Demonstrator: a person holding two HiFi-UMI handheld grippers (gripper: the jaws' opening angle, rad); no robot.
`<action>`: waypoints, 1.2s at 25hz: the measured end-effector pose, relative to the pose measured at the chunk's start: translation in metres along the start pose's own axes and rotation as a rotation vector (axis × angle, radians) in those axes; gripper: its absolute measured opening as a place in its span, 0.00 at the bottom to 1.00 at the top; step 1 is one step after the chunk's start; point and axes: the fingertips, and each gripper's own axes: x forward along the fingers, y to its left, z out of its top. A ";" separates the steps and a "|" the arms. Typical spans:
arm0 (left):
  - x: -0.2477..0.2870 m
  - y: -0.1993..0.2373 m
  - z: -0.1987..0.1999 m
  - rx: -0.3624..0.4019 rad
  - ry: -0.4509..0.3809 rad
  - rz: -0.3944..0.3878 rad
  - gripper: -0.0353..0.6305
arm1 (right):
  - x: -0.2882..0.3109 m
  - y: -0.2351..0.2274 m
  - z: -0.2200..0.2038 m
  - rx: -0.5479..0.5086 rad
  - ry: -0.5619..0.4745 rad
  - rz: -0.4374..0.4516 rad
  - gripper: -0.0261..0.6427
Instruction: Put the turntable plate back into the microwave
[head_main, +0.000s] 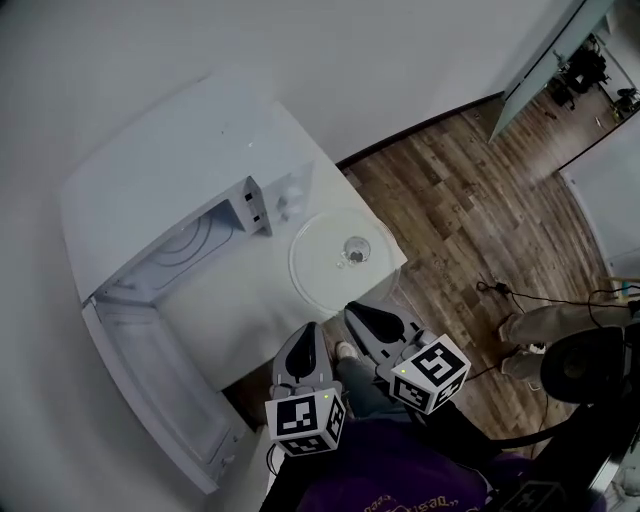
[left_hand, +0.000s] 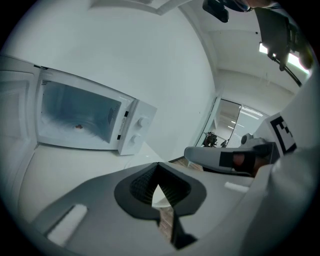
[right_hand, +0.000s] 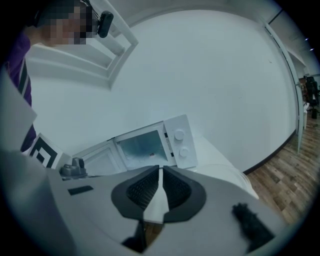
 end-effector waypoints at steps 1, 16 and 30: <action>0.003 -0.005 -0.003 -0.008 0.008 -0.003 0.06 | -0.003 -0.005 -0.003 0.003 0.009 0.000 0.06; 0.055 -0.070 -0.071 -0.342 0.115 -0.100 0.20 | -0.045 -0.092 -0.069 0.190 0.136 -0.073 0.23; 0.100 -0.042 -0.146 -0.848 0.092 -0.053 0.37 | -0.026 -0.159 -0.138 0.534 0.204 -0.068 0.30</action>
